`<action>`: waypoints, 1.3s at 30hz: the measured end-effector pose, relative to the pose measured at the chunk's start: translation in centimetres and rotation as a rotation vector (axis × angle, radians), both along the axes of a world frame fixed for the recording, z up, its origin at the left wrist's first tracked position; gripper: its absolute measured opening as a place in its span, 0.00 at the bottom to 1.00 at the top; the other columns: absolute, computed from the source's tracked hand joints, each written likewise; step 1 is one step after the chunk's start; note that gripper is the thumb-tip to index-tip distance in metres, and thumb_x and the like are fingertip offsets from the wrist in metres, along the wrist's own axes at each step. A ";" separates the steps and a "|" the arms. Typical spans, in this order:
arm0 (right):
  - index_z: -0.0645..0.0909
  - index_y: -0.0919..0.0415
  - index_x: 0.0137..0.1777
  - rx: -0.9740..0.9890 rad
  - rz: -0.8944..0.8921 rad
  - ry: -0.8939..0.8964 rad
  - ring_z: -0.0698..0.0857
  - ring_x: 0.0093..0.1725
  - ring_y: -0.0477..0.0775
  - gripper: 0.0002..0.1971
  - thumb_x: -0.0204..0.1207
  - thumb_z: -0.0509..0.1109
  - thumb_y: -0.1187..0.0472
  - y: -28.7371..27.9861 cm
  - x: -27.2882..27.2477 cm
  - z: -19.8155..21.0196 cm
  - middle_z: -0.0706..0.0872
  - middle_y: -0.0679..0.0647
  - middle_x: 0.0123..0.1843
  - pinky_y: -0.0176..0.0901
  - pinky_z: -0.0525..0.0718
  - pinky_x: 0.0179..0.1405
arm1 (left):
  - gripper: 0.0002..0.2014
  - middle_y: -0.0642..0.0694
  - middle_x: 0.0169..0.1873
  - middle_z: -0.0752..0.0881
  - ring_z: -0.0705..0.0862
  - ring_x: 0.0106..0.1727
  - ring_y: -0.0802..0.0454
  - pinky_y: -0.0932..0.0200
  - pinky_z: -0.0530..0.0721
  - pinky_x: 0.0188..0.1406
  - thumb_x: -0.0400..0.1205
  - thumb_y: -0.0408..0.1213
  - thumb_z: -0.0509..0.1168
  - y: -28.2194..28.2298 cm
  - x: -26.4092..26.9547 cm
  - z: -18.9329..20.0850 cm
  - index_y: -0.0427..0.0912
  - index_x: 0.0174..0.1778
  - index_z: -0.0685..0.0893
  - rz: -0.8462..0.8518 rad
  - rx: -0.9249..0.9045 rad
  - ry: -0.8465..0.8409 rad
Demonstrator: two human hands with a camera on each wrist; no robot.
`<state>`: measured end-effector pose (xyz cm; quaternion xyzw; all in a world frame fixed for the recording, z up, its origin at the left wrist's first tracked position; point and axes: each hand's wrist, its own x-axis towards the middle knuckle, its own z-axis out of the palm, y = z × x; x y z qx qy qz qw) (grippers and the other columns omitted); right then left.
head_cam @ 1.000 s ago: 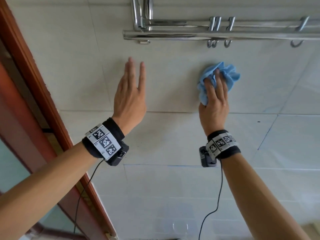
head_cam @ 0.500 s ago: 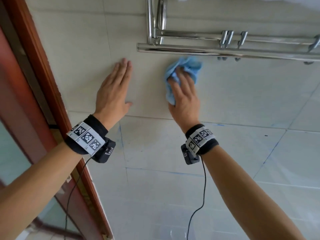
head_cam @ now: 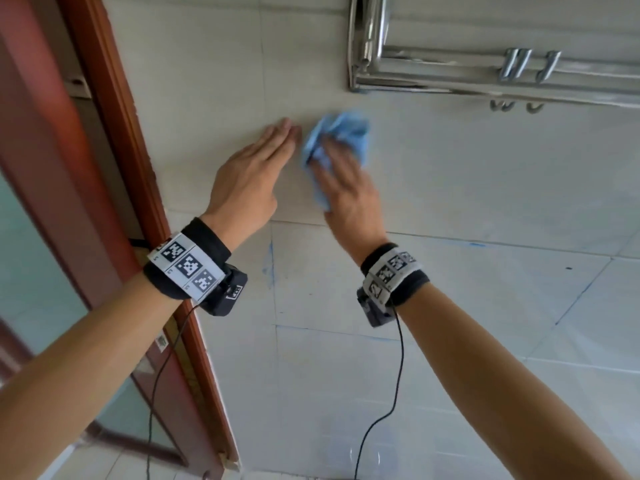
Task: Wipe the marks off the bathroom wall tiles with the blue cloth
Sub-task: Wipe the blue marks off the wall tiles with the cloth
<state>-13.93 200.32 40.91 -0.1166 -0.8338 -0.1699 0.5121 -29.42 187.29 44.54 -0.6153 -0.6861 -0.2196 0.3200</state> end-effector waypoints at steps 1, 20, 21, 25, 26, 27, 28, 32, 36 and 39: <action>0.85 0.61 0.72 0.068 0.009 -0.132 0.79 0.78 0.64 0.27 0.73 0.70 0.76 -0.5 0.0 -1.4 0.82 0.60 0.78 0.57 0.84 0.66 | 0.48 0.45 0.91 0.60 0.63 0.91 0.48 0.55 0.65 0.85 0.74 0.13 0.62 -0.1 -0.1 -0.1 0.41 0.92 0.60 0.006 -0.012 0.004; 0.83 0.61 0.74 0.097 -0.249 0.012 0.77 0.81 0.67 0.21 0.82 0.70 0.68 5.5 11.9 0.0 0.75 0.61 0.84 0.58 0.85 0.70 | 0.45 0.43 0.92 0.58 0.60 0.92 0.42 0.47 0.66 0.88 0.78 0.16 0.59 1.9 5.5 0.3 0.41 0.93 0.57 -0.103 0.080 -0.017; 0.83 0.61 0.74 0.081 -0.276 0.041 0.77 0.81 0.67 0.20 0.82 0.69 0.69 6.6 14.3 0.1 0.77 0.62 0.83 0.60 0.86 0.67 | 0.44 0.43 0.92 0.58 0.60 0.92 0.42 0.47 0.66 0.88 0.78 0.16 0.58 2.3 5.9 0.5 0.41 0.93 0.57 -0.107 0.087 -0.015; 0.80 0.65 0.69 -0.056 -0.436 0.261 0.70 0.86 0.65 0.13 0.86 0.64 0.68 9.5 22.0 -1.0 0.76 0.65 0.82 0.58 0.81 0.75 | 0.42 0.43 0.92 0.60 0.60 0.92 0.43 0.48 0.65 0.88 0.80 0.18 0.58 3.8 8.4 0.7 0.41 0.93 0.58 -0.130 0.084 -0.015; 0.80 0.66 0.68 -0.071 -0.445 0.273 0.69 0.86 0.66 0.13 0.86 0.64 0.68 9.7 22.4 -1.1 0.75 0.65 0.83 0.56 0.79 0.78 | 0.42 0.43 0.92 0.60 0.60 0.92 0.43 0.49 0.65 0.88 0.81 0.18 0.58 4.2 9.3 0.7 0.41 0.93 0.58 -0.137 0.081 -0.017; 0.81 0.67 0.68 -0.093 -0.431 0.300 0.69 0.86 0.66 0.14 0.85 0.65 0.68 9.7 22.2 -1.1 0.75 0.64 0.83 0.55 0.77 0.80 | 0.41 0.43 0.92 0.60 0.61 0.91 0.43 0.49 0.65 0.88 0.81 0.18 0.58 4.6 10.2 0.8 0.41 0.93 0.58 -0.147 0.086 -0.018; 0.82 0.68 0.68 -0.123 -0.413 0.346 0.70 0.85 0.68 0.15 0.83 0.66 0.70 9.6 21.5 -1.0 0.76 0.65 0.82 0.56 0.75 0.82 | 0.41 0.43 0.91 0.61 0.62 0.91 0.43 0.49 0.65 0.88 0.81 0.18 0.58 5.1 11.2 1.0 0.41 0.93 0.59 -0.159 0.093 -0.015; 0.83 0.68 0.70 -0.110 -0.248 0.181 0.75 0.81 0.71 0.25 0.72 0.68 0.77 8.4 18.4 -2.1 0.77 0.67 0.81 0.61 0.78 0.77 | 0.39 0.41 0.90 0.65 0.64 0.90 0.42 0.48 0.67 0.88 0.81 0.20 0.59 7.7 15.5 1.9 0.39 0.91 0.62 -0.201 0.105 0.006; 0.85 0.59 0.69 0.100 -0.194 -0.299 0.79 0.78 0.63 0.22 0.76 0.72 0.74 11.1 25.8 -3.2 0.74 0.57 0.85 0.58 0.86 0.61 | 0.37 0.40 0.89 0.66 0.65 0.90 0.42 0.47 0.66 0.88 0.82 0.21 0.60 9.8 18.9 2.2 0.38 0.91 0.64 -0.203 0.098 0.037; 0.85 0.65 0.71 -0.007 -0.280 -0.076 0.77 0.80 0.68 0.22 0.77 0.70 0.76 14.6 33.5 -2.6 0.76 0.65 0.82 0.61 0.84 0.70 | 0.35 0.40 0.88 0.68 0.66 0.90 0.42 0.47 0.67 0.87 0.83 0.21 0.58 11.2 20.7 1.9 0.37 0.90 0.66 -0.197 0.114 0.056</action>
